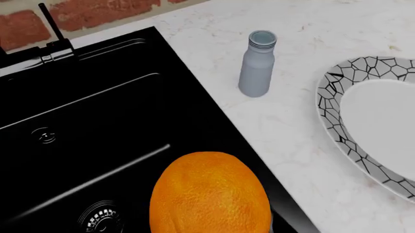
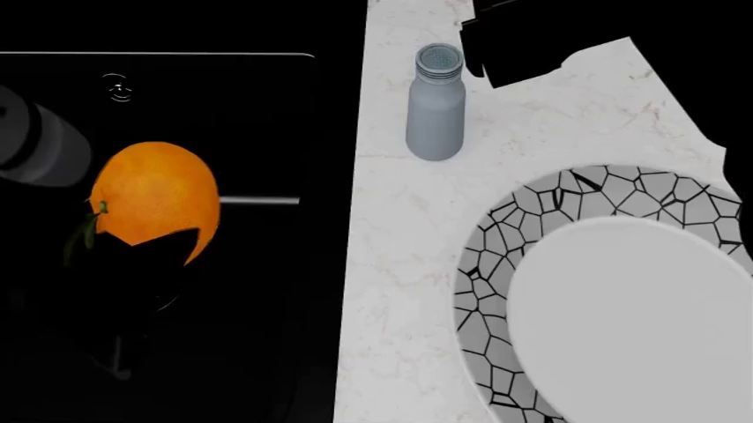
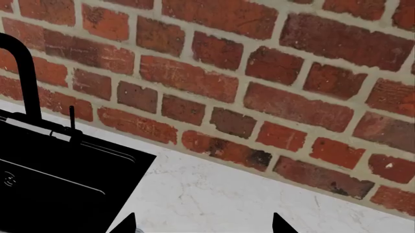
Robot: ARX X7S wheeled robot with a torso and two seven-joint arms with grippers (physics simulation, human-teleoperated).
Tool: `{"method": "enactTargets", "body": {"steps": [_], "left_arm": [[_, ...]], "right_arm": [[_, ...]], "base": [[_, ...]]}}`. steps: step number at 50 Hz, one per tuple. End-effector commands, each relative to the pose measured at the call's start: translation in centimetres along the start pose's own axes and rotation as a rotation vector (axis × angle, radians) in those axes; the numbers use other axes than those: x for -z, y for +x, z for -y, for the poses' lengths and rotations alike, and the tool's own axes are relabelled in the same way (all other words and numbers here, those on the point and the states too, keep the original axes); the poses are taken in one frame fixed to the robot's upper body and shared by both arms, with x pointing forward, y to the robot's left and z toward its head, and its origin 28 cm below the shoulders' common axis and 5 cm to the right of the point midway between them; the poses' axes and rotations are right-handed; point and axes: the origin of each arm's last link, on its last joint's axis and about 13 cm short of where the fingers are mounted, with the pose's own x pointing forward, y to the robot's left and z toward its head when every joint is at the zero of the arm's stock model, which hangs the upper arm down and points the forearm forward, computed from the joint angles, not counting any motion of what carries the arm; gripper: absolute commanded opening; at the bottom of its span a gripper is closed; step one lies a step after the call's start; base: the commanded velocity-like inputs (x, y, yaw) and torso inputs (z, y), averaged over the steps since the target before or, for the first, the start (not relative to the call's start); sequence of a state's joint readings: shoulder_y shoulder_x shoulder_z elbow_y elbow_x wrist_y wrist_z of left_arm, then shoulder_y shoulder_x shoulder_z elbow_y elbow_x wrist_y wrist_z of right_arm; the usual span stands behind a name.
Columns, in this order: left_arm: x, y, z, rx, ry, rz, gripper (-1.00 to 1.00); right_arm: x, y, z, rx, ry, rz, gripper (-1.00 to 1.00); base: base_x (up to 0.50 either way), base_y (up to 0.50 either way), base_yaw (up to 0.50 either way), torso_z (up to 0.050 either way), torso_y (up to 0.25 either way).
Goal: Pick the orange from the sink and place it on the plate located on the counter
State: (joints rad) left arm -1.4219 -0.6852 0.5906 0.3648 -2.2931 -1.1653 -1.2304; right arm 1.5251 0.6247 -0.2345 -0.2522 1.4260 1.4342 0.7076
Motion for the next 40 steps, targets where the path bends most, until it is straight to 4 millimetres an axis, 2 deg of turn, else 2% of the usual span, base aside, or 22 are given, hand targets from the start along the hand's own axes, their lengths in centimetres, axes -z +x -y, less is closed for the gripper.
{"method": "enactTargets", "body": {"steps": [1,10,16,25,40], "left_arm": [[0.4,1.1,-1.2,-0.035,-0.022,-0.041,-1.00],[0.5,1.3,-1.2,-0.008,-0.025,-0.038,-1.00],[-1.4,0.5,-0.5,0.100,0.033,0.001,-1.00],[-3.5,0.5,-0.2,0.175,0.101,0.008,-1.00],[-6.2,2.7,0.2,0.338,0.203,-0.031,-1.00]], "right_arm": [[0.2,0.3,-0.2,-0.005,-0.002,-0.011,1.00],[0.2,0.2,-0.2,-0.004,-0.002,-0.008,1.00],[0.0,0.0,-0.1,-0.003,-0.002,-0.003,1.00],[0.0,0.0,0.1,0.001,0.004,0.002,1.00],[-0.3,-0.4,0.5,0.017,0.013,0.016,1.00]], "base": [[0.00,0.00,0.00,0.000,0.000],[0.00,0.00,0.00,0.000,0.000],[0.00,0.00,0.00,0.000,0.000],[0.00,0.00,0.00,0.000,0.000],[0.00,0.00,0.00,0.000,0.000]]}}
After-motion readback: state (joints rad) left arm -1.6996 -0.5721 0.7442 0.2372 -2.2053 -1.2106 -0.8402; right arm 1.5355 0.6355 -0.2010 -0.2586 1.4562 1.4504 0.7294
